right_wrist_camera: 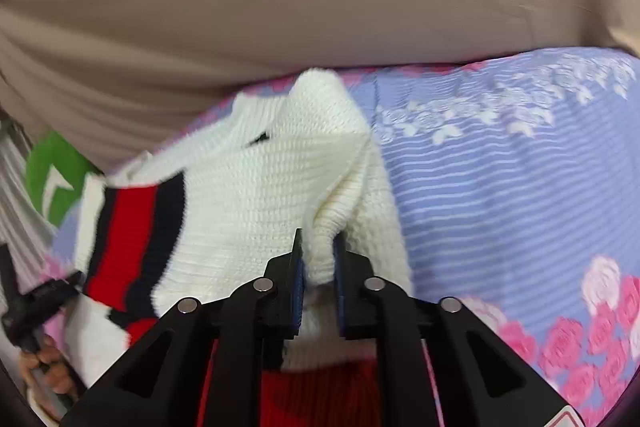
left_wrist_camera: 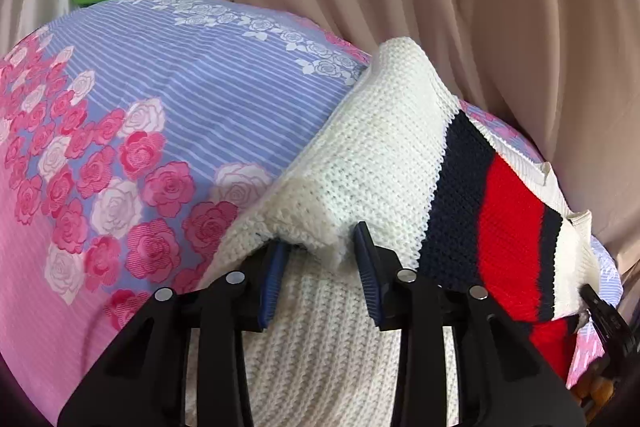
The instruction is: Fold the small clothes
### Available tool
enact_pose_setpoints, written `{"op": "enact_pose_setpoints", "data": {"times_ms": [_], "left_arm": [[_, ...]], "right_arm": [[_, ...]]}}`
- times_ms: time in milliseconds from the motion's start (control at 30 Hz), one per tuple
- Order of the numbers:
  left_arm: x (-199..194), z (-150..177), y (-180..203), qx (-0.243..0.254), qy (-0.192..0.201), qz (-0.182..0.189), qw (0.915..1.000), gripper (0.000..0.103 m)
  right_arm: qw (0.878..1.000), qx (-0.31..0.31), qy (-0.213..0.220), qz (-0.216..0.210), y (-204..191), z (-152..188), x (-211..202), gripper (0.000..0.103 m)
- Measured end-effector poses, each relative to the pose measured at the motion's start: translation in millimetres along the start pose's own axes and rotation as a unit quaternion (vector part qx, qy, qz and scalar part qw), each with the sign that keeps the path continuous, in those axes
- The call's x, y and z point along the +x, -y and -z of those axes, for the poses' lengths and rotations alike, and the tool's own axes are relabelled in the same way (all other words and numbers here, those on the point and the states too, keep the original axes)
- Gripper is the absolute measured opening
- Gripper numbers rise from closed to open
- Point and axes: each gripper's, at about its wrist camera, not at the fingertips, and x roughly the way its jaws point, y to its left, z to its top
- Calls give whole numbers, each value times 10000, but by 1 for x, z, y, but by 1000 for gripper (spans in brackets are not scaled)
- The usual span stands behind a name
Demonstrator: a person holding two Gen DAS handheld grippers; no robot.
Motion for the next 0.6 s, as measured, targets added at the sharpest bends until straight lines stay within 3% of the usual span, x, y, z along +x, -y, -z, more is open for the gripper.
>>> {"op": "enact_pose_setpoints", "data": {"times_ms": [133,200,300,433,600], "left_arm": [[-34,12,-13,189,14,80,9998,32],[-64,31,-22,535,163,-8,9984,36],[-103,67,-38,1018,246,-195,9943,49],[-134,121,-63,1244,-63,-97,9922,83],[-148,172,-81,1045,-565,245,9926,85]], "right_arm": [[9996,-188,149,-123,0,36,-66,21],[9993,-282,102,-221,3,70,-103,37],[9987,-311,-38,-401,11,137,-152,47],[9975,-35,-358,-603,23,215,-190,54],[9924,369,-690,-950,16,268,-198,57]]}}
